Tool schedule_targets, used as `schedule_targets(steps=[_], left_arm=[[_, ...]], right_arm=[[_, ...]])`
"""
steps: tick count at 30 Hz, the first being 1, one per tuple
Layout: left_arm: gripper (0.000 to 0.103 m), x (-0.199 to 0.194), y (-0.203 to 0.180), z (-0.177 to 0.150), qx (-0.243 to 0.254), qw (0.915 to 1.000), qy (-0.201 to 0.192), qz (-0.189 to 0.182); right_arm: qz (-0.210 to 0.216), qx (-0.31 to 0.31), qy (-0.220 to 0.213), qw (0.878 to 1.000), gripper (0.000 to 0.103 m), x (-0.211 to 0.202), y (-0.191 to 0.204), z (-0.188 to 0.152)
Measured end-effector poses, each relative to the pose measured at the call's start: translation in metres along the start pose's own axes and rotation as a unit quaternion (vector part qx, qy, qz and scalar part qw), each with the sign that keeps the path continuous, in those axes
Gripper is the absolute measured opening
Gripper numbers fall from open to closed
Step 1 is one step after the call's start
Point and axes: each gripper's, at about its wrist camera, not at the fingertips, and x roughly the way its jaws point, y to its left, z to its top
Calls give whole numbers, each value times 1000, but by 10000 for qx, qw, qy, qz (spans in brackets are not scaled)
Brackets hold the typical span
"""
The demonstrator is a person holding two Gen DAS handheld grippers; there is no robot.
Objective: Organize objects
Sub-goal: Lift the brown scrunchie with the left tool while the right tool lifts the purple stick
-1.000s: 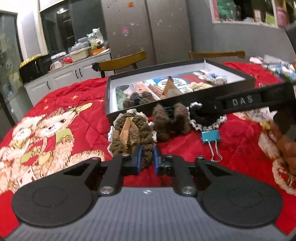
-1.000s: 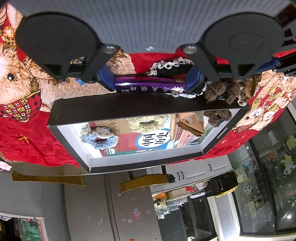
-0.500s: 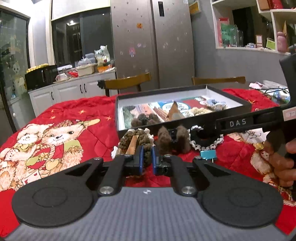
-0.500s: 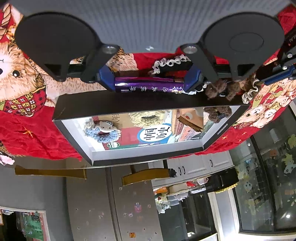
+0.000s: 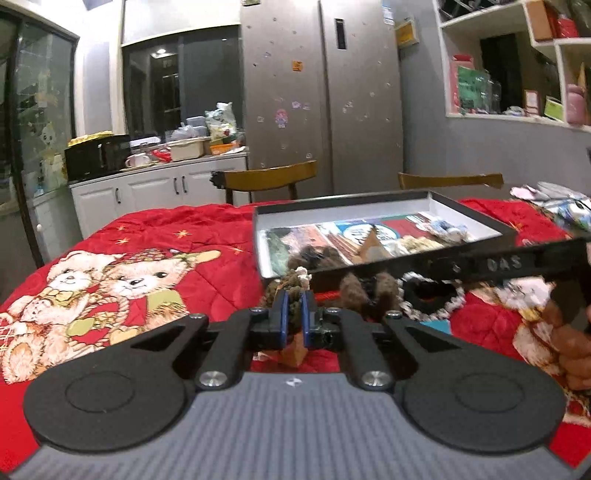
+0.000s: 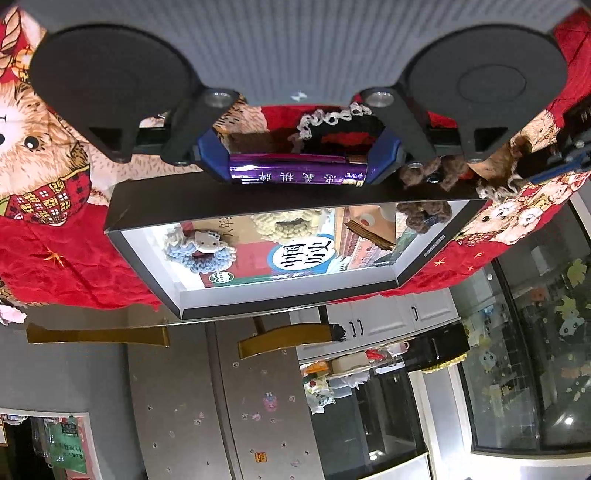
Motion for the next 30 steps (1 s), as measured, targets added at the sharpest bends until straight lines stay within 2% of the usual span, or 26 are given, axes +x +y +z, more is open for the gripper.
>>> schedule_targets(steps=[6, 10, 16, 20, 23, 24, 26, 27, 28, 30], left_arm=[[9, 8, 22, 6, -427, 9989, 157, 92], [9, 3, 30, 10, -479, 9985, -41, 277], [9, -4, 35, 17, -489, 9981, -201, 318], [9, 4, 32, 17, -415, 9990, 139, 85], [11, 9, 24, 13, -295, 9990, 346, 46], [15, 9, 23, 12, -319, 9987, 388, 22], [32, 4, 22, 12, -416, 9985, 345, -37], [51, 2, 21, 11, -467, 9985, 296, -59], [63, -2, 20, 11, -493, 9985, 203, -146], [67, -11, 16, 11, -449, 9985, 22, -321]], right_arm=[[16, 34, 6, 10000, 80, 0, -1, 0], [28, 23, -4, 10000, 80, 0, -1, 0], [31, 47, 13, 10000, 80, 0, -1, 0], [35, 56, 40, 10000, 80, 1, -1, 0], [49, 78, 63, 9999, 80, 1, -2, 0], [52, 80, 73, 9999, 80, 2, -2, 0], [59, 85, 81, 9999, 80, 2, -2, 0], [57, 89, 83, 9999, 80, 2, -2, 0], [60, 86, 87, 9999, 80, 2, -2, 0], [61, 93, 105, 9999, 80, 3, -2, -1]])
